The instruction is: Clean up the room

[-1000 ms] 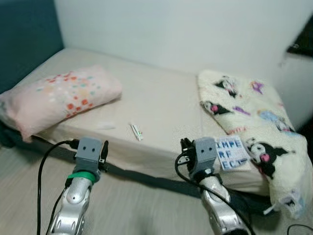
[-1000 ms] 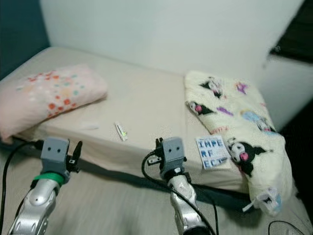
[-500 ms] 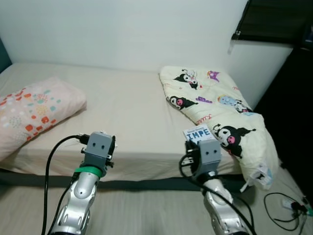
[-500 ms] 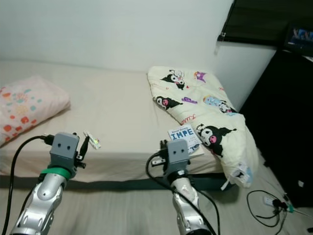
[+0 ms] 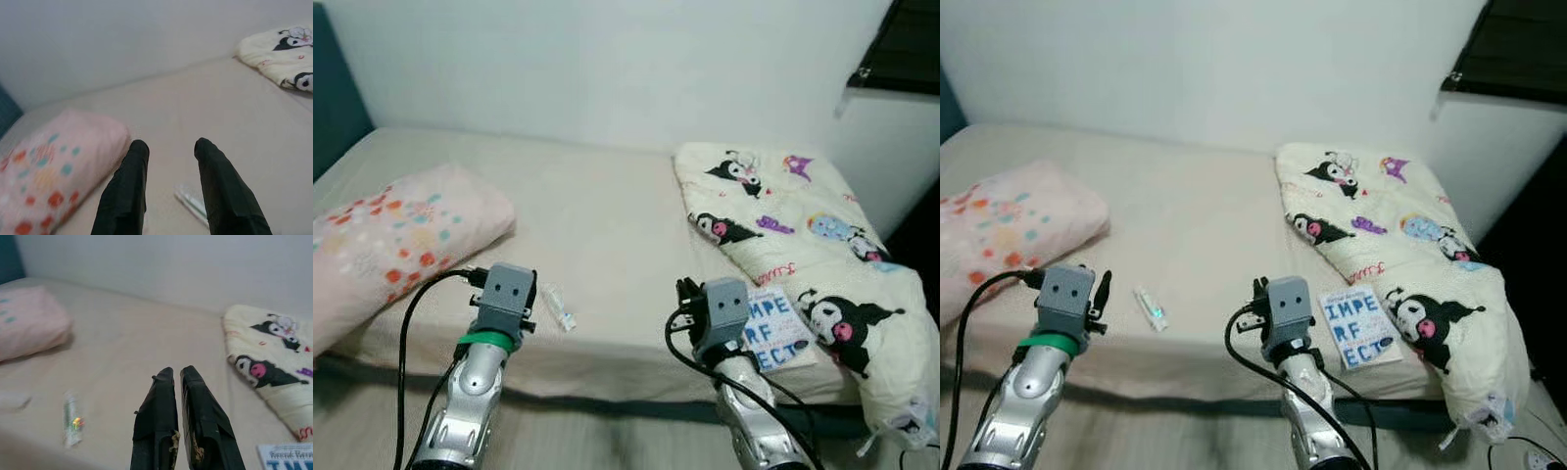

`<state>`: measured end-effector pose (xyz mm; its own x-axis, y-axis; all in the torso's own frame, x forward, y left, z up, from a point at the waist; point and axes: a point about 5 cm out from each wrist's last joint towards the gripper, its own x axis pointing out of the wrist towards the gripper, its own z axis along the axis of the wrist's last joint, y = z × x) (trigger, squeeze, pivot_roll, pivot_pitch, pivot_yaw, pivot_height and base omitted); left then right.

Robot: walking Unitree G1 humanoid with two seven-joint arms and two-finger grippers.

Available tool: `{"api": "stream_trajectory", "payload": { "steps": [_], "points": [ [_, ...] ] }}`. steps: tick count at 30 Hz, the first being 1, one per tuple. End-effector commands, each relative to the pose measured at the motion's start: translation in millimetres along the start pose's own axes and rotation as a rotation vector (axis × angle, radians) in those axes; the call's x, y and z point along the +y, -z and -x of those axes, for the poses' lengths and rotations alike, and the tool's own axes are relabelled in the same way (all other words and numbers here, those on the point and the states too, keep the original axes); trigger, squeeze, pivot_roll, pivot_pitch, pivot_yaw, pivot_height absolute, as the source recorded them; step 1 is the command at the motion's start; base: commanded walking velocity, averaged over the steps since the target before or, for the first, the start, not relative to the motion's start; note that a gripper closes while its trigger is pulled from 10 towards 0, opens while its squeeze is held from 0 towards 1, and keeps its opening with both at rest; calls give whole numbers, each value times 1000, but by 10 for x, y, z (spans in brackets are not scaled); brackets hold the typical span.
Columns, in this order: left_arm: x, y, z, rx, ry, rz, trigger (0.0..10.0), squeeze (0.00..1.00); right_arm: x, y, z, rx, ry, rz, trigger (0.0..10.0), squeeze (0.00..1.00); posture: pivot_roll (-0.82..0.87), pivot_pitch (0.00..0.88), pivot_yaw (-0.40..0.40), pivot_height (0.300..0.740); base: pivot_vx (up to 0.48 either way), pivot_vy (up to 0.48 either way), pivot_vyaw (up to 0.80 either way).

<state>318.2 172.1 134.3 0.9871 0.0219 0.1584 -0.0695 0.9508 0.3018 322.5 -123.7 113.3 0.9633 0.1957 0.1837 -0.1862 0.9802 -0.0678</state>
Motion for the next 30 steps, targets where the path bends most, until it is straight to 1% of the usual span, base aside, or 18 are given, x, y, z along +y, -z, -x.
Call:
{"api": "stream_trajectory", "payload": {
  "steps": [1,4,9,13,17,19,27,30],
  "points": [
    [-41,44,22,17,8,2,10000,0,-22,54,38,25,5,9,10000,0,-80,55,9,739,480,0,0],
    [-15,69,29,25,-3,-8,10000,0,-15,62,43,31,7,9,10000,0,-80,57,12,739,477,0,0],
    [-2,88,43,29,-8,-15,10000,0,8,82,59,43,-1,17,10000,0,-82,62,14,739,457,0,800],
    [-12,91,45,31,-7,-15,10000,0,-5,92,63,50,8,14,10000,0,-83,63,15,739,439,0,406],
    [-35,97,45,34,-1,-11,10000,0,-11,96,79,51,1,-44,10000,0,-91,63,18,739,395,0,0],
    [-44,104,46,41,2,-8,10000,0,-14,94,90,50,0,-55,10000,0,-93,62,19,739,251,0,0],
    [-136,120,76,43,65,2,10000,0,-58,149,124,79,27,-79,10000,0,-99,55,26,739,0,0,0],
    [-151,127,80,46,73,3,10000,0,-63,161,128,86,30,-83,10000,0,-99,55,26,739,0,0,0]
  ]
}}
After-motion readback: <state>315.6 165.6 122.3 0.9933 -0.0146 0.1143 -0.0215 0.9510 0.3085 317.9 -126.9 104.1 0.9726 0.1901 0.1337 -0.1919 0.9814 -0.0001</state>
